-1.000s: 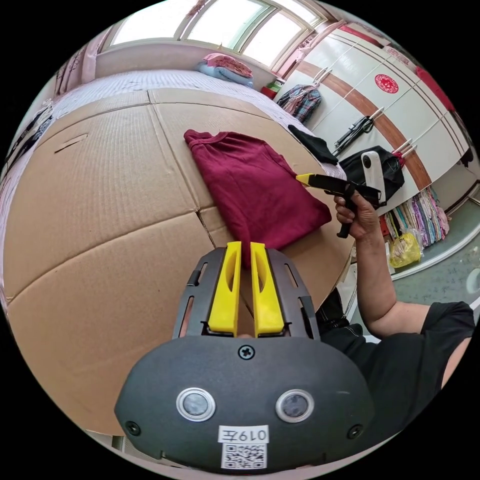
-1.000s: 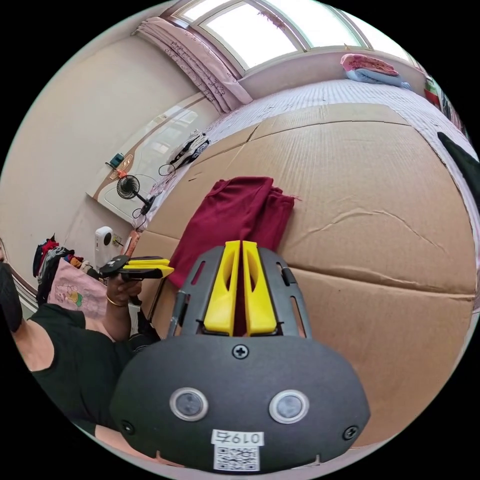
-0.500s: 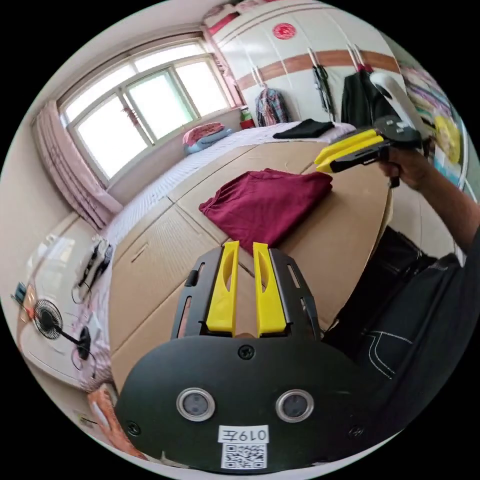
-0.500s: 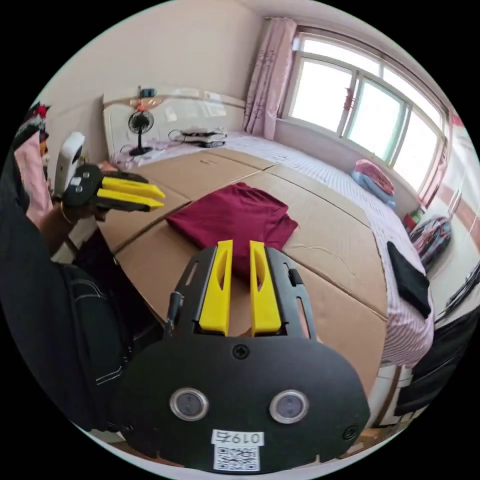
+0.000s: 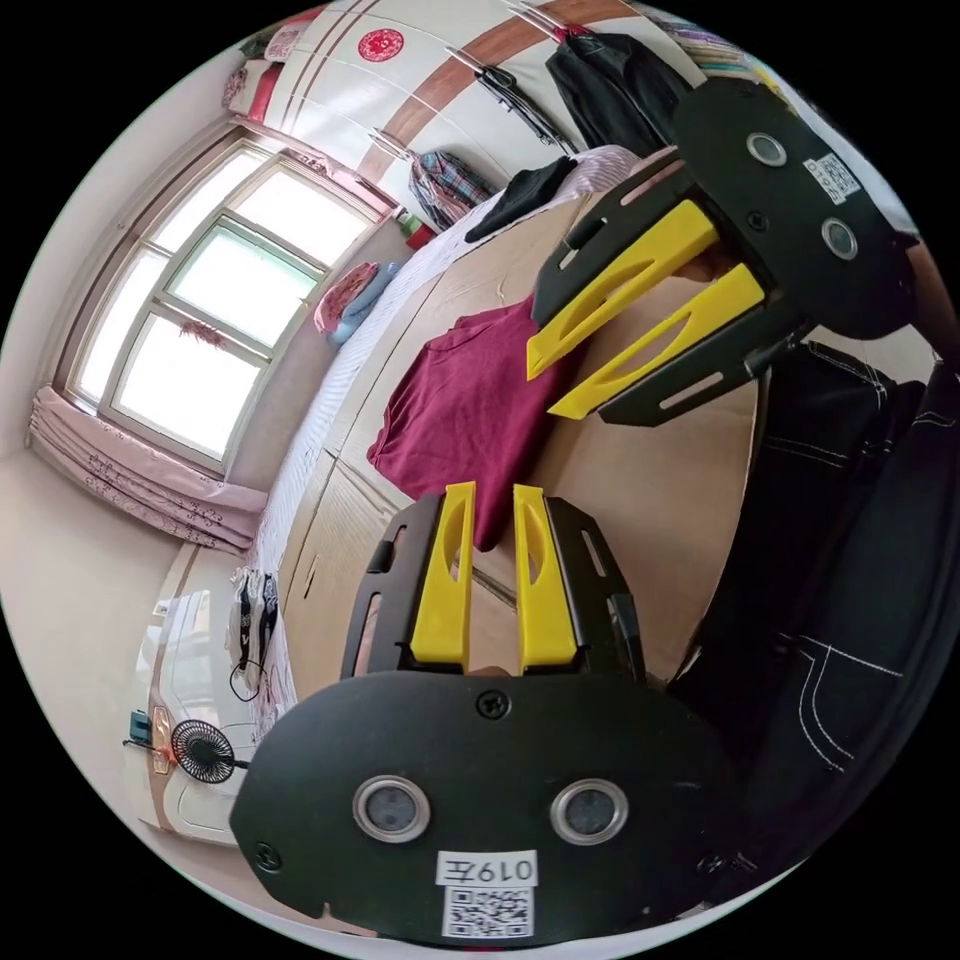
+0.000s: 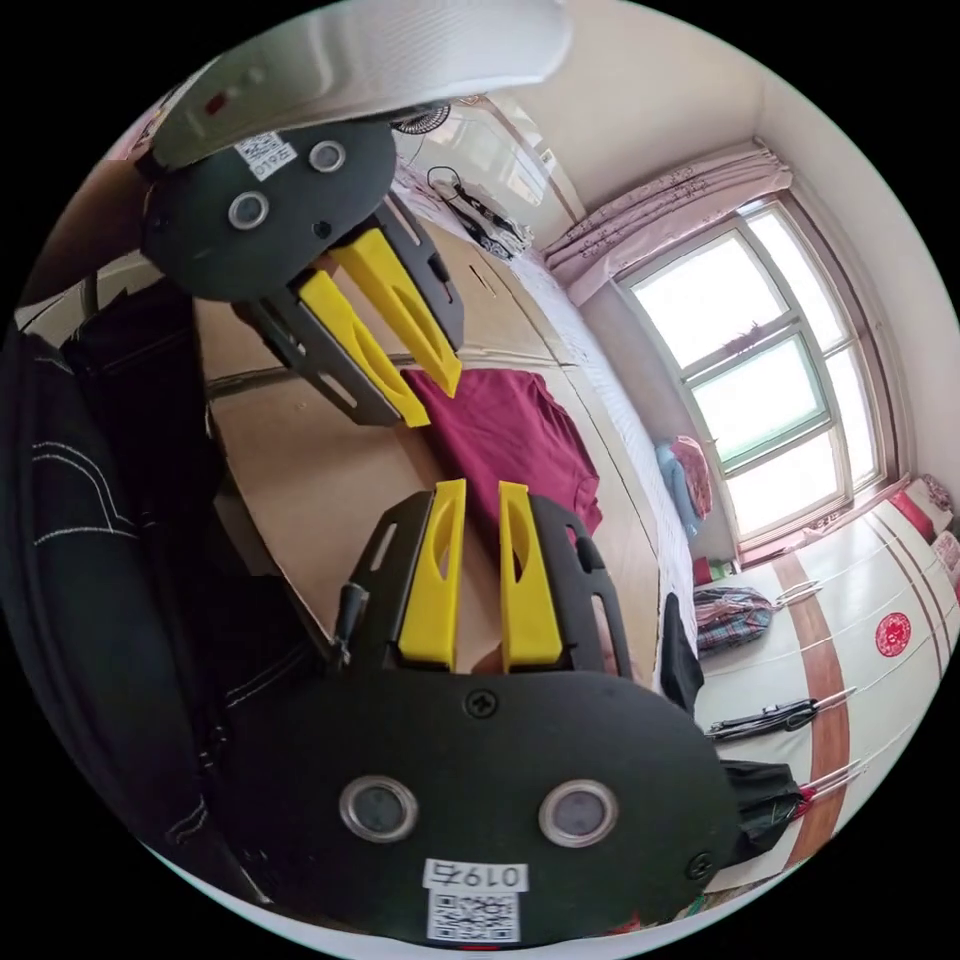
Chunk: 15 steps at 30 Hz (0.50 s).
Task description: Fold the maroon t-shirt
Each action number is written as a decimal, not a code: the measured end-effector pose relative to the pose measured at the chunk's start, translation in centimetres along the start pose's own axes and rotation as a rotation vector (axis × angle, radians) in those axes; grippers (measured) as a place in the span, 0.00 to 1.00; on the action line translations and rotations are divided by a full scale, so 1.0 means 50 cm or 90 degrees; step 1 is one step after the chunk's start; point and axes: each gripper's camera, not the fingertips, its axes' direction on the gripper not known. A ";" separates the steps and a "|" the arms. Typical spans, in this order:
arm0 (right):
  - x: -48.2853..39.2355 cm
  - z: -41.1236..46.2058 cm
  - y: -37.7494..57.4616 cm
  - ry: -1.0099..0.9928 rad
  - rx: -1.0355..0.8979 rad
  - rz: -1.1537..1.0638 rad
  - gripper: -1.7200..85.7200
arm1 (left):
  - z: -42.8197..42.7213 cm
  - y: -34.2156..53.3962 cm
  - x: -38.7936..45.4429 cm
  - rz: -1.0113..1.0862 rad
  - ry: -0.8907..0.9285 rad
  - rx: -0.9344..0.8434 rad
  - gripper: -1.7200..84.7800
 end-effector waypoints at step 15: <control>-0.073 0.168 0.276 0.040 -0.035 -0.062 0.02 | 0.037 0.009 0.139 0.018 -0.028 -0.027 0.03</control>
